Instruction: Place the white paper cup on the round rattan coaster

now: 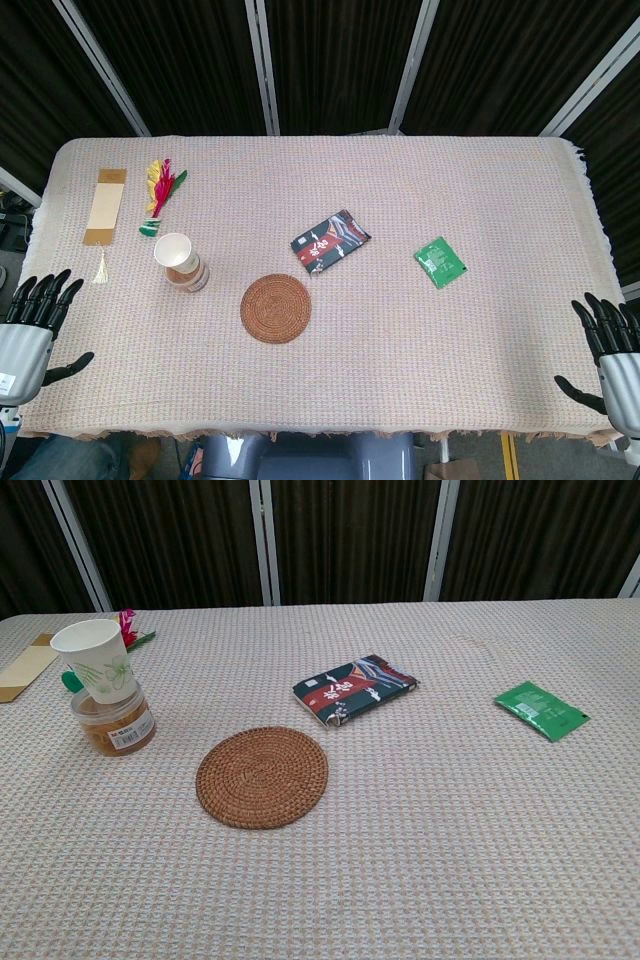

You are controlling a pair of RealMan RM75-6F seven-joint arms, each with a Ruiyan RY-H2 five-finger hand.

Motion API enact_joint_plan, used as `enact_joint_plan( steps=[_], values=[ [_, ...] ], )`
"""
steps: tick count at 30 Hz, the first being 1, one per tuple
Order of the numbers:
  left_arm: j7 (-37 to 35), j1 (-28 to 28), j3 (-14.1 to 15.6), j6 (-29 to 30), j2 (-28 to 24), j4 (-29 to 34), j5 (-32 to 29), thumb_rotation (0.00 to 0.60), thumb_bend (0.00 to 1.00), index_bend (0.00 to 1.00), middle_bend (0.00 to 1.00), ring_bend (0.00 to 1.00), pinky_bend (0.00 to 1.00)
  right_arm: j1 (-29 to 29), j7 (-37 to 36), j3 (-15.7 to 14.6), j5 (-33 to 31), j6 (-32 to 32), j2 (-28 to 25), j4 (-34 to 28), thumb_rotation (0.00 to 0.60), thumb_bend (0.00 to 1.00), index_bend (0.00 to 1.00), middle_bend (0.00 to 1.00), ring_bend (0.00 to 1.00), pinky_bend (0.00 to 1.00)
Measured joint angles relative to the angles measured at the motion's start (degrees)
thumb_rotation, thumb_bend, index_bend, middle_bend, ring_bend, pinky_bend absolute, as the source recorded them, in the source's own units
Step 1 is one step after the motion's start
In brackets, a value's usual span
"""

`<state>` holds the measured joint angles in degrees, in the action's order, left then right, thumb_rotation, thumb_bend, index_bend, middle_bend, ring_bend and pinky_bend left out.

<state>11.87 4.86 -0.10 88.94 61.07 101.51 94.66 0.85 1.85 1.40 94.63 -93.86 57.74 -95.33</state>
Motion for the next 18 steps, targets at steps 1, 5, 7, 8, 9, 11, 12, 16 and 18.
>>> enact_joint_plan(
  steps=[1, 5, 7, 8, 9, 11, 12, 16, 18],
  values=[
    [-0.15, 0.01, 0.0, -0.08, -0.09, 0.09, -0.03, 0.6, 0.0, 0.0, 0.0, 0.0, 0.0, -0.02, 0.03, 0.02, -0.06, 0.07, 0.04, 0.06, 0.6, 0.0, 0.0, 0.0, 0.0, 0.0],
    [-0.08, 0.21, 0.05, -0.68, -0.14, -0.12, -0.13, 0.6, 0.0, 0.0, 0.0, 0.0, 0.0, -0.11, -0.34, 0.05, -0.24, 0.33, -0.03, -0.19, 0.6, 0.0, 0.0, 0.0, 0.0, 0.0],
    [-0.08, 0.61, -0.04, -1.64, -0.12, -0.08, -0.56, 0.6, 0.0, 0.0, 0.0, 0.0, 0.0, -0.18, -0.8, 0.18, -0.17, 0.19, -0.2, -0.42, 0.6, 0.0, 0.0, 0.0, 0.0, 0.0],
    [0.02, 1.08, -0.29, -2.49, -0.05, -0.02, -1.04, 0.6, 0.0, 0.0, 0.0, 0.0, 0.0, -0.24, -0.97, 0.27, -0.18, 0.18, -0.31, -0.46, 0.6, 0.0, 0.0, 0.0, 0.0, 0.0],
    [0.2, 1.61, -0.62, -3.27, 0.08, 0.05, -1.46, 0.6, 0.0, 0.0, 0.0, 0.0, 0.0, -0.3, -1.02, 0.29, -0.29, 0.33, -0.34, -0.42, 0.6, 0.0, 0.0, 0.0, 0.0, 0.0],
    [0.84, 3.39, -1.77, -5.66, 0.57, 0.25, -2.68, 0.6, 0.0, 0.0, 0.0, 0.0, 0.0, -0.55, -1.16, 0.46, -0.99, 1.06, -0.38, -0.3, 0.6, 0.0, 0.0, 0.0, 0.0, 0.0],
    [1.2, 4.4, -2.44, -6.95, 0.87, 0.35, -3.37, 0.6, 0.0, 0.0, 0.0, 0.0, 0.0, -0.71, -1.23, 0.59, -1.47, 1.48, -0.39, -0.25, 0.6, 0.0, 0.0, 0.0, 0.0, 0.0],
    [3.1, 10.34, -6.48, -14.28, 2.88, 0.51, -8.06, 0.6, 0.0, 0.0, 0.0, 0.0, 0.0, -1.69, -1.4, 1.39, -3.95, 3.85, -0.33, -0.07, 0.6, 0.0, 0.0, 0.0, 0.0, 0.0],
    [4.57, 14.16, -9.07, -18.86, 4.38, 0.24, -11.85, 0.6, 0.0, 0.0, 0.0, 0.0, 0.01, -2.2, -1.09, 1.83, -5.19, 4.91, -0.23, 0.06, 0.6, 0.0, 0.0, 0.0, 0.0, 0.0]
  ],
)
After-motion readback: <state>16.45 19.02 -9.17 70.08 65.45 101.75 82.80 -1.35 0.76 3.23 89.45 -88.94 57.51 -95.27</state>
